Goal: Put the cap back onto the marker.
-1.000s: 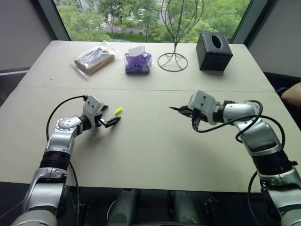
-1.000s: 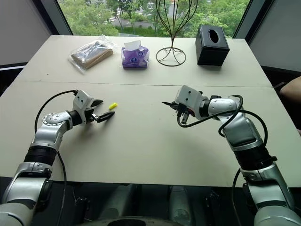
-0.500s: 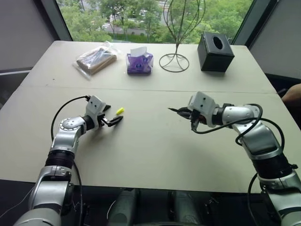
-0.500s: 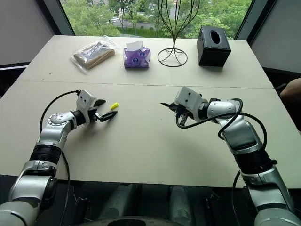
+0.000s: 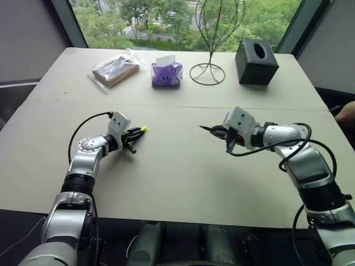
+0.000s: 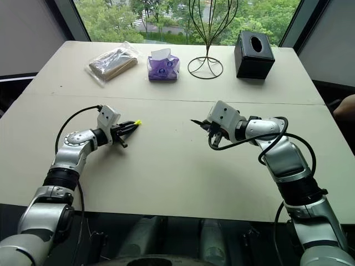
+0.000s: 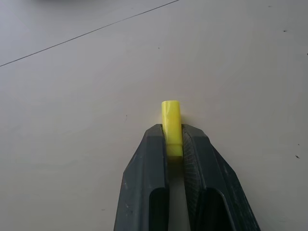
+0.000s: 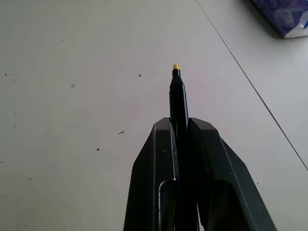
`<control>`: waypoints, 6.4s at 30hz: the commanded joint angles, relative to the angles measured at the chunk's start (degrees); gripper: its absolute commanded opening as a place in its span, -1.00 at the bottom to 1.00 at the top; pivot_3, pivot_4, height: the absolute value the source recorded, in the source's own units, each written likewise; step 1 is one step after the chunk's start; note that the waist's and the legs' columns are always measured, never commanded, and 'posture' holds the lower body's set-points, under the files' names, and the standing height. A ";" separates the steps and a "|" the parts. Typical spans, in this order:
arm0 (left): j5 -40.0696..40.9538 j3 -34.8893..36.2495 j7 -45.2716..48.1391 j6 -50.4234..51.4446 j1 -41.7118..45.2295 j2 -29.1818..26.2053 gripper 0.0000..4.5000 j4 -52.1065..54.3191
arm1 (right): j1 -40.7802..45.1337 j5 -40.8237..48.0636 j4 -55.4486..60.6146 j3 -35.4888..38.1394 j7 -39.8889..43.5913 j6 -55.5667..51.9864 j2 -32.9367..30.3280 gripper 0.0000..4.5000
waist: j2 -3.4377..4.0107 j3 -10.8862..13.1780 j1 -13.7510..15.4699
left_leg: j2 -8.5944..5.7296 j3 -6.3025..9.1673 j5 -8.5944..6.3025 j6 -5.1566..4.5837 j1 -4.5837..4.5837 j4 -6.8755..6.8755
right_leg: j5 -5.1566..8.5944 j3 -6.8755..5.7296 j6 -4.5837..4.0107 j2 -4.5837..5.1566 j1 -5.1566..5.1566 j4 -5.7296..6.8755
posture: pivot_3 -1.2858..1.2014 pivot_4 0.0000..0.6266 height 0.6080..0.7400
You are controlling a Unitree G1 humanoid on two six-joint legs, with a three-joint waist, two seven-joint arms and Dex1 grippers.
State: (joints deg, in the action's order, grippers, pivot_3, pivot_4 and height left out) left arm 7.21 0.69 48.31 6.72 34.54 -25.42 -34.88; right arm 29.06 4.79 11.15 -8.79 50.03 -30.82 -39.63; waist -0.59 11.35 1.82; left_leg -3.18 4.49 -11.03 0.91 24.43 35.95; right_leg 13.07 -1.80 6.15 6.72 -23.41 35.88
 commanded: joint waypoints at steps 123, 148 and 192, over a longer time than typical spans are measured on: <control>10.16 -7.05 24.81 5.54 12.91 0.73 -0.98 16.16 | 9.33 10.27 0.41 1.03 12.39 1.00 -3.95 -1.00 | -0.05 0.10 -1.56 | -0.04 -0.10 -0.02 -0.14 0.89 0.30 | -0.24 0.07 0.37 -0.23 -0.89 0.23 | 0.03 -0.52 1.00; 9.31 -9.47 29.16 3.07 14.55 1.65 -0.98 13.84 | 9.59 10.78 1.30 0.29 13.77 1.93 -3.86 -1.00 | -0.05 0.10 -1.56 | -0.04 -0.15 -0.02 -0.14 0.89 0.30 | -0.24 0.07 0.37 -0.23 -0.89 0.23 | 0.03 -0.52 1.00; -8.12 -16.26 31.08 -33.76 24.63 9.18 -0.98 -7.07 | 16.03 2.63 -4.10 -4.21 16.15 7.94 1.09 -1.00 | -0.06 0.10 -1.56 | -0.06 -0.37 -0.01 -0.15 0.90 0.37 | -0.25 0.07 0.37 -0.24 -0.90 0.31 | 0.03 -0.52 1.00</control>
State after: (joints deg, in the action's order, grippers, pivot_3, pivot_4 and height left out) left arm -0.61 -12.63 78.63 -24.77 58.16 -18.92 -43.58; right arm 42.55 6.24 2.91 -13.10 66.89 -26.01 -40.46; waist -0.65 11.45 0.25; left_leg -3.25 4.13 -11.04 0.76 25.33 36.32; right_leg 12.82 -1.73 6.52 6.48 -24.31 36.18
